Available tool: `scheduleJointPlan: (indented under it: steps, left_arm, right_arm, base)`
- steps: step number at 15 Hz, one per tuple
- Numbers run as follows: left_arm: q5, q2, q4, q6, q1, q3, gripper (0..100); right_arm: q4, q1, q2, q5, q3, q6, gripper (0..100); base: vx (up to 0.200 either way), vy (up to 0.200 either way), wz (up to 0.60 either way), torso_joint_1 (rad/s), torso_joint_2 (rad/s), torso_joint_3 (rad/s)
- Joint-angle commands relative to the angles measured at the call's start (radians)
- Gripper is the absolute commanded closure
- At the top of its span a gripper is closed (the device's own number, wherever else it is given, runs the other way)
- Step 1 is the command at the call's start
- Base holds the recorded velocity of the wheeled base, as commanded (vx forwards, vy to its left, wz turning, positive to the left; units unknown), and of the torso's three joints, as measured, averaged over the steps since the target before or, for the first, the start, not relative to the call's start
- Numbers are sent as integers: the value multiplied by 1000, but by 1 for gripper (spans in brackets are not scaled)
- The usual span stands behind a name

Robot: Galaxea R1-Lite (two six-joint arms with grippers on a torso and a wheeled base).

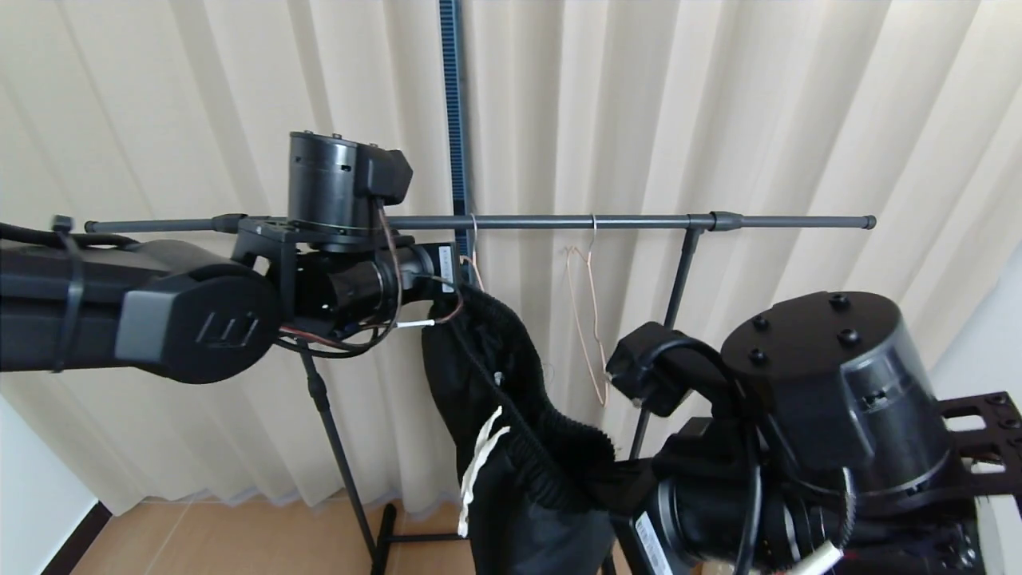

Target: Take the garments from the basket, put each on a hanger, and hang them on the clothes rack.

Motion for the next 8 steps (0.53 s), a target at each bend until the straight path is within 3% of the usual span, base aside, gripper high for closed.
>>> scheduleJointPlan:
  steps: [1, 2, 3, 4, 5, 6, 8]
  left_arm:
    - [0, -151, 64, 54, 48, 95, 100]
    - [-1, -246, 98, 119, 77, 205, 100]
    - [-1, -277, 101, 134, 83, 245, 100]
    - [-1, -355, 111, 182, 92, 360, 100]
    - [-3, -384, 111, 200, 94, 408, 100]
    - [-4, -433, 109, 218, 82, 538, 100]
    - [-3, -465, 111, 203, -3, 640, 100]
  right_arm:
    - [-11, -72, 60, -71, -14, -9, 100]
    - [-14, -85, 126, -128, -65, 8, 100]
    - [-15, -85, 143, -138, -83, 22, 100]
    - [-15, -85, 188, -169, -157, 103, 100]
    - [-14, -87, 203, -189, -183, 140, 100]
    - [-15, -102, 231, -220, -243, 183, 100]
    - [-12, -115, 246, -218, -345, 176, 100]
  base:
    - [0, 0, 0, 0, 0, 0]
    - [0, 0, 0, 0, 0, 0]
    - [0, 0, 0, 0, 0, 0]
    - [0, 0, 0, 0, 0, 0]
    - [0, 0, 0, 0, 0, 0]
    - [0, 0, 0, 0, 0, 0]
    - [0, 0, 0, 0, 0, 0]
